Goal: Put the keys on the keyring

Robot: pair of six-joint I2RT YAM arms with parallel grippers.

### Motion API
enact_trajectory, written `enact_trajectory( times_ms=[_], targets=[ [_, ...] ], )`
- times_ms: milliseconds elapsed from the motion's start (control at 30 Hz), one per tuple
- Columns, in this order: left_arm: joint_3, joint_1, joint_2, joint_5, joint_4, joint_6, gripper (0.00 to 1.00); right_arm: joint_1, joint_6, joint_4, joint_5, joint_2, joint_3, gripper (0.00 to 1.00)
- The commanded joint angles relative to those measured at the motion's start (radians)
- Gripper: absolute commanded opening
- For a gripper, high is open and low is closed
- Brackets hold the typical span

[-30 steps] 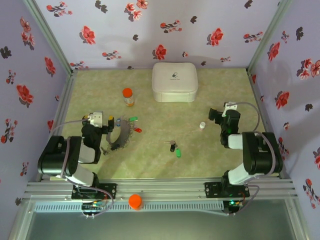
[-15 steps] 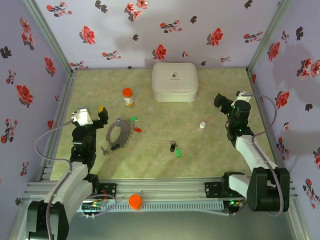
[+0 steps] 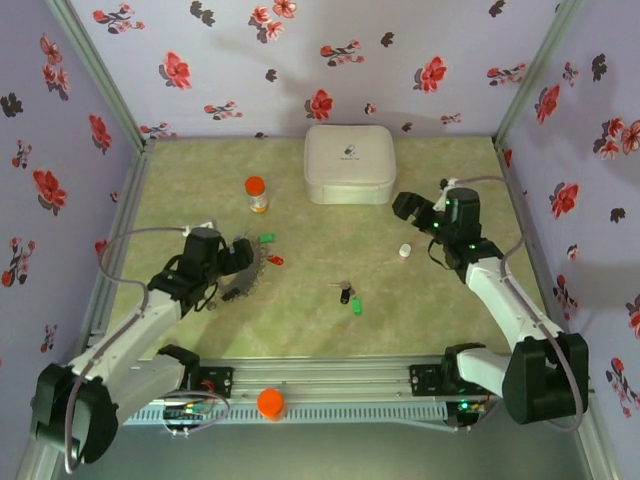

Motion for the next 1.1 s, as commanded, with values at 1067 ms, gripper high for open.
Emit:
enact_trajectory(
  times_ms=[1067],
  targets=[
    [0.059,0.212,0.36,0.342,0.011,0.065,0.83,0.276,-0.046,-0.145,0.065,-0.107,0.017,0.94]
  ],
)
